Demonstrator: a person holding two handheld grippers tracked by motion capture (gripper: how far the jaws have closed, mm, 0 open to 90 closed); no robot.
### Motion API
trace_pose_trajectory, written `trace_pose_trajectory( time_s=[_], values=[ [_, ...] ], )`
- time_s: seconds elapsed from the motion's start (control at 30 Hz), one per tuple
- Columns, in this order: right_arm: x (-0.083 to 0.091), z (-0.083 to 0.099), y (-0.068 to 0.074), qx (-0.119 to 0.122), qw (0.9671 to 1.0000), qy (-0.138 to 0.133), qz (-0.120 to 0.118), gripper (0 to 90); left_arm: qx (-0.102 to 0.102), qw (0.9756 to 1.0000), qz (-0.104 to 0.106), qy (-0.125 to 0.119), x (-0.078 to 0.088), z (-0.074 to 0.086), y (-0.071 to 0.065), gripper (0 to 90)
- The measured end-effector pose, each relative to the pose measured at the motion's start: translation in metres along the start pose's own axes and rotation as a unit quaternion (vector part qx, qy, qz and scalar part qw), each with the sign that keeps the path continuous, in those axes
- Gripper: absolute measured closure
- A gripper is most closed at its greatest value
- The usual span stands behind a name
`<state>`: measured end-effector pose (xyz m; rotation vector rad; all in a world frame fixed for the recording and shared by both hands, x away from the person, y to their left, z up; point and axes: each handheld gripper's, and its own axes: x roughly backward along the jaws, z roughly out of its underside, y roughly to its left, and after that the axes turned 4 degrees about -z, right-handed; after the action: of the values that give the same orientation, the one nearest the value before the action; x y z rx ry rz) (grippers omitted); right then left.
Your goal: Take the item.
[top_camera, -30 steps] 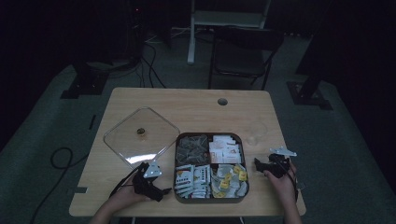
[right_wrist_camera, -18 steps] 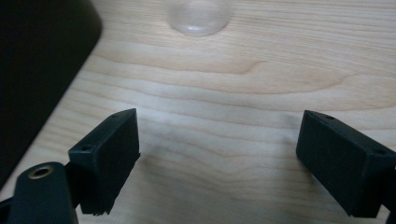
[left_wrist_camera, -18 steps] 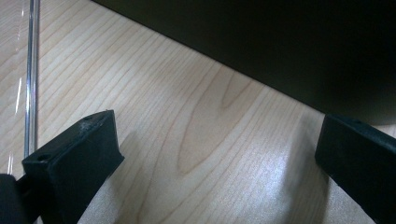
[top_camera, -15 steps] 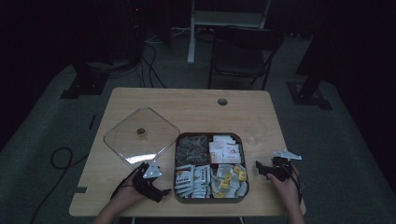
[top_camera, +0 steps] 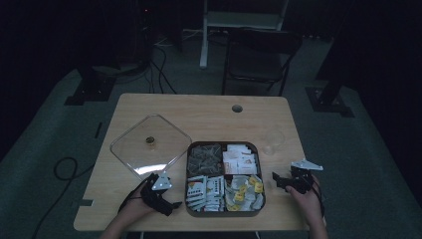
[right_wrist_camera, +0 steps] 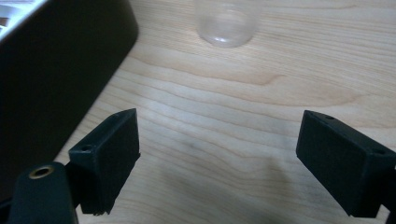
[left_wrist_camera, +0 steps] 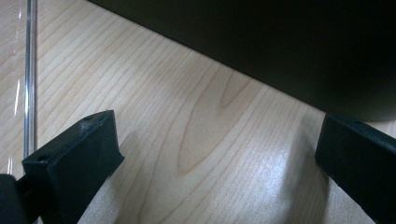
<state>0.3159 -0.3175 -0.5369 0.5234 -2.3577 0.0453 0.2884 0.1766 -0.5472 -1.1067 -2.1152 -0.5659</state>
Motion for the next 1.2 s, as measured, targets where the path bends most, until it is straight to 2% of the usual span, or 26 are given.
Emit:
trace_pose_trajectory(
  time_s=[0.13,0.27,0.37,0.4,0.53,0.57,0.6,0.63,0.67,0.7,0.83,0.87,0.97,1.0,1.13,1.17,1.2],
  values=[
    [0.002,-0.002,0.001,0.008,0.9999,-0.001,-0.007,13.2,0.000,1.0000,0.000,0.000,0.000,0.000,0.000,0.3],
    [0.007,-0.007,0.004,-0.003,0.9992,-0.019,-0.036,13.1,0.000,1.0000,0.000,0.000,0.000,0.000,0.000,0.3],
    [0.010,-0.010,0.007,-0.003,0.9983,-0.033,-0.048,13.1,0.000,1.0000,0.000,0.000,0.000,0.000,0.000,0.3],
    [0.013,-0.013,0.012,0.006,0.9971,-0.041,-0.063,13.1,0.000,1.0000,0.000,0.000,0.000,0.000,0.000,0.3],
    [0.018,-0.019,0.020,0.025,0.9956,-0.051,-0.075,13.3,0.000,1.0000,0.000,0.000,0.000,0.000,0.000,0.3],
    [0.021,-0.023,0.025,0.037,0.9938,-0.056,-0.088,13.9,0.000,1.0000,0.000,0.000,0.000,0.000,0.000,0.3],
    [0.022,-0.025,0.028,0.039,0.9926,-0.059,-0.098,13.8,0.000,1.0000,0.000,0.000,0.000,0.000,0.000,0.3],
    [0.022,-0.025,0.028,0.039,0.9926,-0.059,-0.098,13.8,0.000,1.0000,0.000,0.000,0.000,0.000,0.000,0.3],
    [0.024,-0.029,0.032,0.046,0.9897,-0.068,-0.117,13.8,0.000,1.0000,0.000,0.000,0.000,0.000,0.000,0.3],
    [0.024,-0.029,0.032,0.046,0.9897,-0.068,-0.117,13.8,0.000,1.0000,0.000,0.000,0.000,0.000,0.000,0.3],
    [0.028,-0.035,0.044,0.070,0.9818,-0.088,-0.154,13.8,0.000,1.0000,0.000,0.000,0.000,0.000,0.000,0.3],
    [0.028,-0.035,0.044,0.070,0.9818,-0.088,-0.154,13.8,0.000,1.0000,0.000,0.000,0.000,0.000,0.000,0.3],
    [0.030,-0.038,0.052,0.089,0.9784,-0.088,-0.164,13.8,0.000,1.0000,0.000,0.000,0.000,0.000,0.000,0.3],
    [0.031,-0.040,0.057,0.102,0.9758,-0.088,-0.172,13.9,-0.001,1.0000,0.000,0.000,0.000,0.000,0.000,0.3],
    [0.032,-0.043,0.068,0.120,0.9688,-0.089,-0.198,13.9,-0.001,1.0000,0.000,0.000,0.000,0.000,0.000,0.3],
    [0.032,-0.043,0.068,0.120,0.9688,-0.089,-0.198,13.9,-0.001,1.0000,0.000,0.000,0.000,0.000,0.000,0.3],
    [0.032,-0.044,0.074,0.126,0.9657,-0.089,-0.209,13.9,-0.001,1.0000,0.000,0.000,0.000,0.000,0.000,0.3]
  ],
)
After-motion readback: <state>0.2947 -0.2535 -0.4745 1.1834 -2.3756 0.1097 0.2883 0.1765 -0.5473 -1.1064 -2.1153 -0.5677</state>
